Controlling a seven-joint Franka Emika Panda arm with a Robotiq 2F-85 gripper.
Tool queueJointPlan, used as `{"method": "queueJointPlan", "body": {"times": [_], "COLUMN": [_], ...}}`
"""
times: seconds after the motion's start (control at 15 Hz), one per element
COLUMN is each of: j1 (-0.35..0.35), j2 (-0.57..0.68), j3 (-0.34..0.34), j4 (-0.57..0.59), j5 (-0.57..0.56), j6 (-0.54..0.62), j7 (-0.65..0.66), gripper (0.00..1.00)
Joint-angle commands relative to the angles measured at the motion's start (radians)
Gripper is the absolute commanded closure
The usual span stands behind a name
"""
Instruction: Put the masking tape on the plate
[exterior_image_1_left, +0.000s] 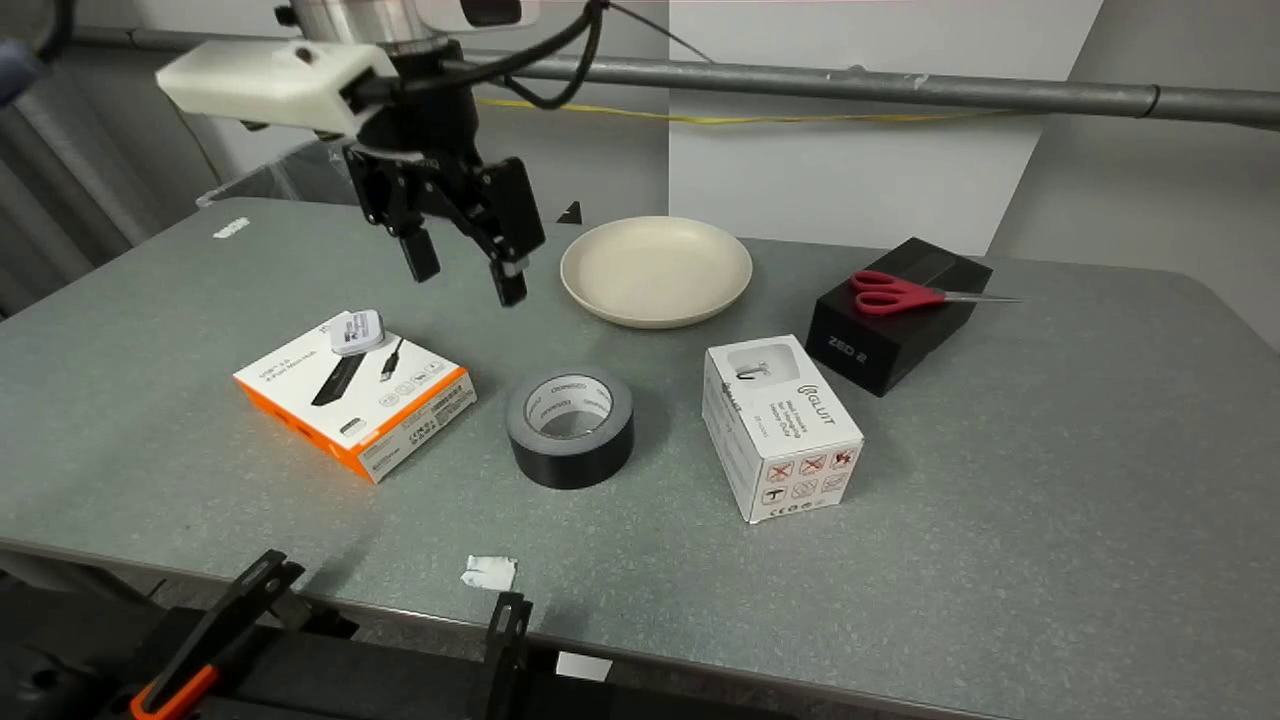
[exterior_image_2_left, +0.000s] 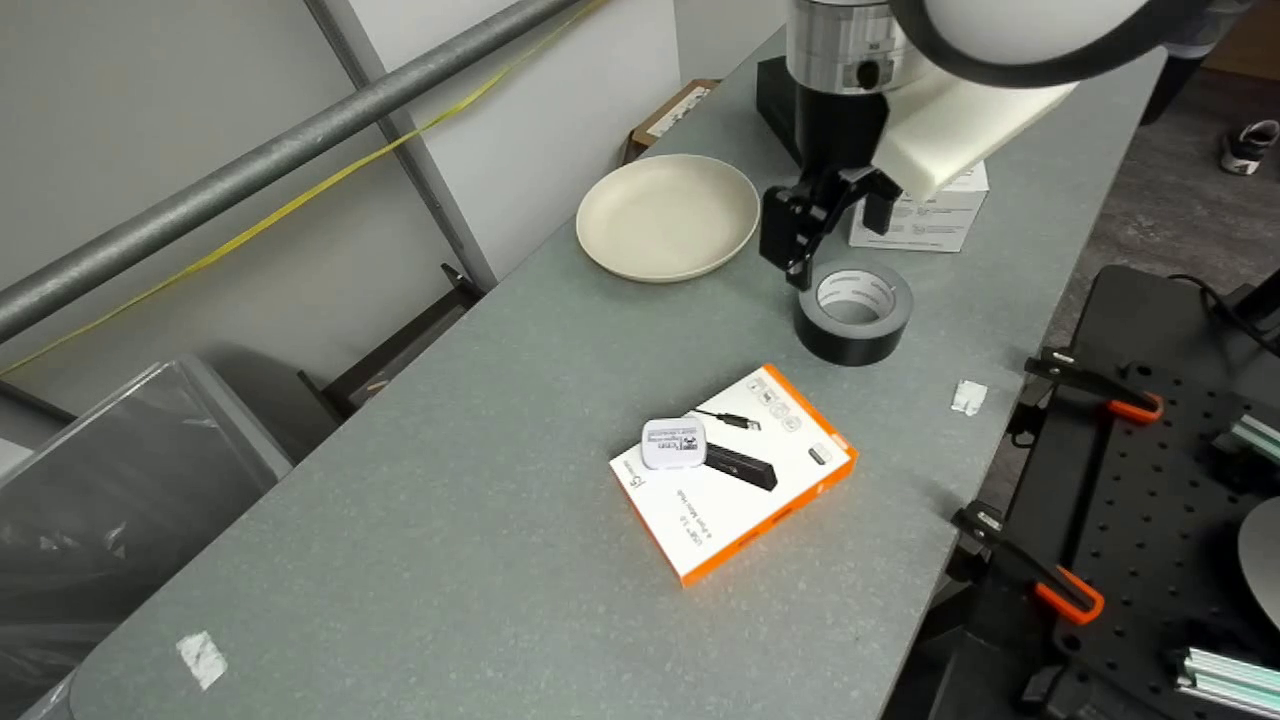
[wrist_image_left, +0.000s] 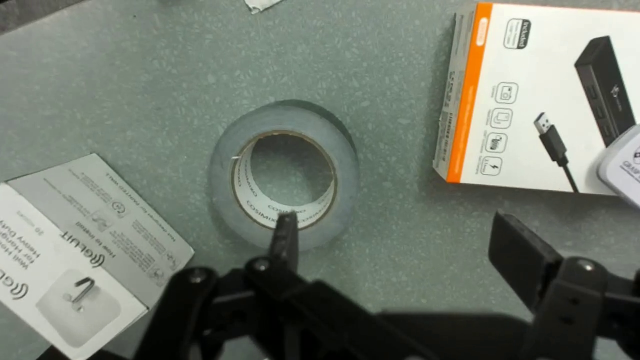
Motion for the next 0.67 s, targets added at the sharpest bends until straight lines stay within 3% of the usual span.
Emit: {"method": "queueJointPlan", "body": {"times": [0.0,0.33,0.6], "j1": [0.002,0.001,-0.008], "j2": [0.011,0.022,0.095], "j3": [-0.01,-0.015,-0.034], "j4": [-0.003,-0.004,-0.01], "j5": [0.0,0.0,0.025], "j6": [0.01,0.016,0.14], "j7": [0.001,0.004,0.002], "gripper": [0.0,0.0,0.0]}}
